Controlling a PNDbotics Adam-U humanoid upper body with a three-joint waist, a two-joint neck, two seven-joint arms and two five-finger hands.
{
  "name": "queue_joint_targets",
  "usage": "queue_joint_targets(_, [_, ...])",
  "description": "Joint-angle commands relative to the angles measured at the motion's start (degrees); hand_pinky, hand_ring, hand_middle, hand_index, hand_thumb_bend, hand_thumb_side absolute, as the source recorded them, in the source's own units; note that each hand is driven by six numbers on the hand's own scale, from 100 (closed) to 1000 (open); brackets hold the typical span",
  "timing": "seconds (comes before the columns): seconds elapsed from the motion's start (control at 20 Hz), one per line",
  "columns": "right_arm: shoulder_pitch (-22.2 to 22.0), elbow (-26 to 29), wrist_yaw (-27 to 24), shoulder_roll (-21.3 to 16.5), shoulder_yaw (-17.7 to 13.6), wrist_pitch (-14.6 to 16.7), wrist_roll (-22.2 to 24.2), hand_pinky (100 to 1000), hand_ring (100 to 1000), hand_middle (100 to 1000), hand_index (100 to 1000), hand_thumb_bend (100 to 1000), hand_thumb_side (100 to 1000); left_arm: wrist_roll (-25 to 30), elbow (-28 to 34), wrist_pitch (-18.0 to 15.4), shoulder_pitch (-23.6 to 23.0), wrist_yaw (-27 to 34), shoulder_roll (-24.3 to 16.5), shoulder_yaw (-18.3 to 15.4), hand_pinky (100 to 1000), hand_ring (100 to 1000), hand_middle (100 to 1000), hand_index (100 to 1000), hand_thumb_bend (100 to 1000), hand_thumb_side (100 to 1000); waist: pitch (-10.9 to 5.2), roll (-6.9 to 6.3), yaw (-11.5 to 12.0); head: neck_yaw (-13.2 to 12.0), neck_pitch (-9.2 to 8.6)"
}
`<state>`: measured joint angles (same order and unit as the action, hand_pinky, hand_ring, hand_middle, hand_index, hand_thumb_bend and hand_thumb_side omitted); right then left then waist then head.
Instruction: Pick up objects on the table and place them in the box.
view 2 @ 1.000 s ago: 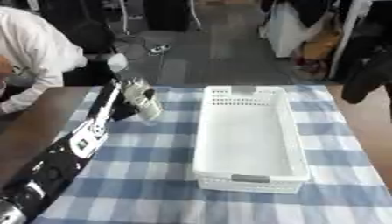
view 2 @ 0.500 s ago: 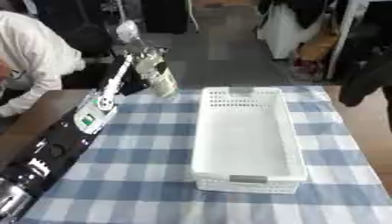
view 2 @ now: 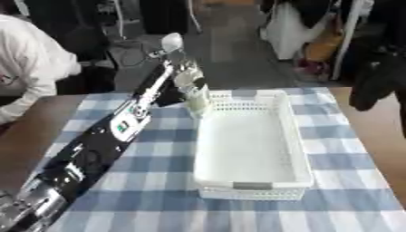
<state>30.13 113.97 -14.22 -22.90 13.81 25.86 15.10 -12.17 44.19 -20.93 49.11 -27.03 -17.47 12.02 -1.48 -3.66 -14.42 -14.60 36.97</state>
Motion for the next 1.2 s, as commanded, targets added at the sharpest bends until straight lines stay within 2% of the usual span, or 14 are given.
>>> queue_joint_targets(0.05, [1.6, 0.6, -0.6, 0.3, -0.1, 0.0, 0.5, 356, 385, 448, 625, 100, 915, 1.2, -0.6, -2.3, 2.3, -2.0, 1.2, 0.4, 100, 100, 100, 224, 126, 762, -0.34, 0.21, -0.3, -0.7, -0.75])
queue_joint_targets(0.2, [1.9, 0.6, -0.9, 0.5, -0.1, -0.2, 0.8, 356, 385, 448, 624, 100, 914, 2.7, -1.5, -4.5, 2.8, -4.0, 2.4, 0.8, 100, 100, 107, 294, 116, 809, -0.30, 0.14, -0.6, -1.0, -0.72])
queue_joint_targets(0.25, [1.9, 0.6, -1.0, 0.5, 0.0, -0.2, 0.8, 356, 386, 448, 624, 100, 914, 3.3, -1.8, -5.3, 2.9, -4.6, 2.7, 1.0, 100, 100, 296, 439, 145, 898, -0.31, 0.11, -0.7, -1.0, -0.73])
queue_joint_targets(0.3, [2.0, 0.6, -1.1, 0.6, 0.0, -0.2, 0.9, 356, 385, 448, 624, 100, 913, 4.3, -2.1, -6.1, 2.9, -5.6, 2.8, 1.3, 435, 340, 582, 680, 209, 1000, -0.32, 0.08, -0.8, -1.0, -0.71])
queue_joint_targets(0.35, [2.0, 0.6, -1.1, 0.6, 0.0, -0.3, 0.9, 356, 385, 448, 623, 100, 913, 6.1, -2.6, -6.7, 2.9, -7.2, 2.9, 1.6, 737, 596, 822, 879, 299, 1000, -0.33, 0.06, -0.8, -1.1, -0.70])
queue_joint_targets(0.4, [2.0, 0.6, -1.2, 0.6, 0.0, -0.3, 1.0, 356, 385, 448, 623, 100, 913, 7.4, -2.8, -7.2, 2.9, -8.4, 3.0, 1.5, 774, 634, 846, 900, 331, 1000, -0.34, 0.06, -0.8, -1.1, -0.69])
queue_joint_targets(0.45, [2.1, 0.6, -1.2, 0.6, 0.0, -0.3, 1.0, 356, 385, 447, 623, 100, 913, 9.2, -3.2, -8.0, 2.8, -9.3, 3.3, 1.4, 961, 826, 956, 978, 533, 1000, -0.34, 0.07, -0.8, -1.1, -0.69])
queue_joint_targets(0.5, [2.1, 0.6, -1.3, 0.6, 0.0, -0.3, 1.1, 356, 385, 447, 623, 100, 913, 10.7, -3.5, -8.9, 2.8, -9.7, 3.6, 1.1, 1000, 865, 985, 988, 624, 1000, -0.34, 0.08, -0.8, -1.0, -0.69])
queue_joint_targets(0.55, [2.1, 0.6, -1.3, 0.6, -0.1, -0.3, 1.1, 356, 385, 447, 623, 100, 913, 11.9, -3.6, -10.0, 2.7, -9.9, 3.7, 0.8, 1000, 899, 1000, 1000, 825, 1000, -0.34, 0.09, -0.8, -1.0, -0.66])
queue_joint_targets(0.6, [2.1, 0.6, -1.3, 0.6, -0.1, -0.3, 1.1, 356, 385, 447, 623, 100, 912, 12.9, -3.7, -10.9, 2.7, -10.0, 3.6, 0.6, 1000, 904, 1000, 1000, 941, 1000, -0.35, 0.08, -0.8, -1.0, -0.63])
queue_joint_targets(0.65, [2.1, 0.6, -1.3, 0.6, -0.1, -0.3, 1.1, 356, 385, 447, 623, 100, 912, 13.4, -3.8, -11.5, 2.6, -10.2, 3.5, 0.4, 1000, 903, 1000, 1000, 924, 1000, -0.36, 0.08, -0.8, -1.0, -0.59])
queue_joint_targets(0.7, [2.0, 0.6, -1.3, 0.5, -0.1, -0.3, 1.2, 356, 385, 447, 622, 100, 909, 13.7, -3.8, -11.7, 2.6, -10.4, 3.4, 0.2, 1000, 907, 1000, 995, 1000, 1000, -0.38, 0.07, -0.7, -0.9, -0.55])
queue_joint_targets(0.95, [1.8, 0.6, -1.1, 0.3, -0.1, -0.2, 1.3, 355, 385, 446, 622, 100, 913, 13.6, -4.0, -12.0, 2.4, -12.1, 2.2, -0.6, 1000, 945, 1000, 1000, 1000, 1000, -0.57, -0.02, -0.4, -0.5, -0.29])
queue_joint_targets(1.2, [1.0, 0.6, -0.7, -0.5, -0.3, -0.3, 1.1, 355, 384, 446, 622, 100, 914, 9.8, -1.1, -9.4, 0.5, -10.1, -1.9, -2.2, 984, 845, 1000, 985, 931, 1000, -1.02, -0.34, 0.7, -0.4, 1.33])
